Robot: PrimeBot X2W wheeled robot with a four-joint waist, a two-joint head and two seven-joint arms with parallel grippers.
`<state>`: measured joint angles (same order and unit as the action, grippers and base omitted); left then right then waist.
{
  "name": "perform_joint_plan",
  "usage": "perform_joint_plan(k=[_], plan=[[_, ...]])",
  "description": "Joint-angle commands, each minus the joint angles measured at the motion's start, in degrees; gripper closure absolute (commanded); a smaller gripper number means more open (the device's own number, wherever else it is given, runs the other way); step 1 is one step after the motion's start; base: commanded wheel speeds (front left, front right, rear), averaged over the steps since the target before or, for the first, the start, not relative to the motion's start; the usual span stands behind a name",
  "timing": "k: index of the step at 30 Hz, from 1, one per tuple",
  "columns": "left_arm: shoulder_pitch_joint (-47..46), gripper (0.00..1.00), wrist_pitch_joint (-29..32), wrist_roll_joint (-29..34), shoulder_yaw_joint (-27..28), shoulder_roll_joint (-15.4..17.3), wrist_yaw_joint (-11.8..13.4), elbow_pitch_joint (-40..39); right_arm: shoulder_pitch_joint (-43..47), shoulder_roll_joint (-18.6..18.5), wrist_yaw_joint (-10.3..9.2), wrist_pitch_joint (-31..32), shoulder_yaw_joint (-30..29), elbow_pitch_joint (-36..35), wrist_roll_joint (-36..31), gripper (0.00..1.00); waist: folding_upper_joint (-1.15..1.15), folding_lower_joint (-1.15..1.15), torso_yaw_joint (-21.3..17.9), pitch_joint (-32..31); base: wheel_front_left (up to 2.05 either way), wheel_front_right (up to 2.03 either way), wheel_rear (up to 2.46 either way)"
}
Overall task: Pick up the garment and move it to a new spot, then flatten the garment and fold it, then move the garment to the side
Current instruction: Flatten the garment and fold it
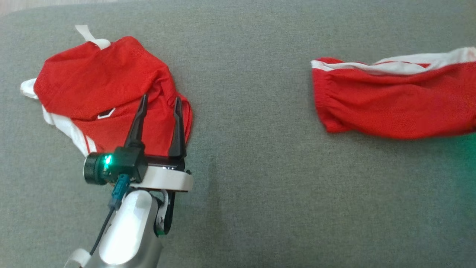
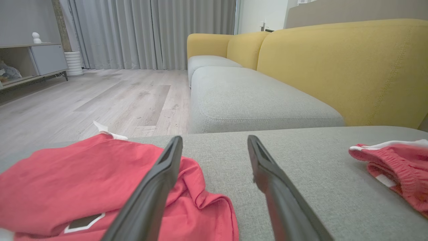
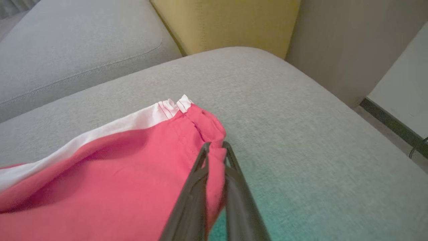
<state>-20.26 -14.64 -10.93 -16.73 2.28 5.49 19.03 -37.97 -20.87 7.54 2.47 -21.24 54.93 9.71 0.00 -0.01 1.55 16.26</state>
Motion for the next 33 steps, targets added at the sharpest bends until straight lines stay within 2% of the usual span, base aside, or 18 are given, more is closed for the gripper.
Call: perform_joint_plan(k=[1,9,16,25,33], plan=[[0.2,0.0,-0.4,0.5,1.9,0.6,-0.1,-1.8,0.9,-1.4,-0.05,-1.1,-1.1,-3.0,0.5,1.0,0.0,0.01,0.3,-0.3,0.0,0.0,0.0],[0.9,0.0,-0.4,1.4,2.8,0.6,-0.5,-1.6,2.4,1.7,-0.05,-2.0,-4.2,-7.0,0.6,1.0,0.0,0.01,0.7,-0.9,0.0,0.0,0.0],[1.9,0.0,-0.4,1.9,3.2,0.6,-0.8,-0.7,3.1,5.2,-0.05,-3.6,-0.5,-12.1,4.5,1.0,0.0,0.01,0.6,-3.2,0.0,0.0,0.0],[3.0,0.0,-0.4,1.8,3.1,0.6,-1.0,-0.3,5.4,6.8,-0.05,-5.4,10.7,-20.8,18.5,1.0,0.0,0.01,1.7,-5.5,0.0,0.0,0.0],[4.1,0.0,-0.4,1.8,3.1,0.6,-1.1,0.2,7.5,6.3,-0.05,-7.2,22.7,-27.6,28.7,1.0,0.0,0.01,3.4,-6.8,0.0,0.0,0.0]])
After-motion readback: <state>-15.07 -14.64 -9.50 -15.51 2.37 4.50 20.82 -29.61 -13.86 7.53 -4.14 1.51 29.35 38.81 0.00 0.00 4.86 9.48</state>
